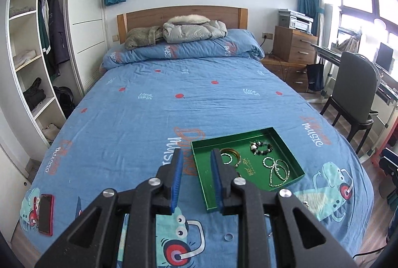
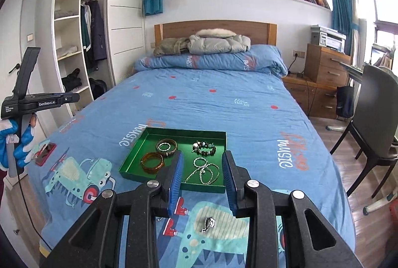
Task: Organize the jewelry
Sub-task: 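Withdraw both tools from the tray back over the remaining jewelry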
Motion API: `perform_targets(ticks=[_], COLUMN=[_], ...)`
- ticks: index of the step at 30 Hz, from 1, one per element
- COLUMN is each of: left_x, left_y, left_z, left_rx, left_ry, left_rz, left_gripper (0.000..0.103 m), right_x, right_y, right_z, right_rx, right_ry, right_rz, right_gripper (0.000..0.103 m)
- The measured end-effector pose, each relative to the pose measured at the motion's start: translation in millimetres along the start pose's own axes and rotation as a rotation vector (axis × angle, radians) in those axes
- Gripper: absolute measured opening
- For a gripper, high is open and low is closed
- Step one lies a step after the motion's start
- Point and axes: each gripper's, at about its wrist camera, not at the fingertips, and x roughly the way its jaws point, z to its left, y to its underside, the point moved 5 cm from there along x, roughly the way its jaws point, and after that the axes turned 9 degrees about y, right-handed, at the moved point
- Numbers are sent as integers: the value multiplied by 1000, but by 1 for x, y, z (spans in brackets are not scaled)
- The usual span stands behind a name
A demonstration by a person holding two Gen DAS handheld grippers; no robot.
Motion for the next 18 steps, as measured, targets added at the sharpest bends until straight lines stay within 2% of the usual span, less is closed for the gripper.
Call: perform_targets(ticks=[7, 15, 18], left_x=[-38, -35, -32], left_y=[22, 56, 69], left_z=[-3, 2, 4], left_rx=[2, -11, -13], left_ry=[25, 12, -2], left_rz=[-22, 5, 10], left_gripper=[22, 22, 30], right_x=[-51, -56, -49], right_y=[11, 41, 54], right_z=[-4, -16, -24], right_rx=[9, 43, 73], right_ry=[1, 10, 12], right_rz=[-54, -24, -1], right_gripper=[32, 32, 32])
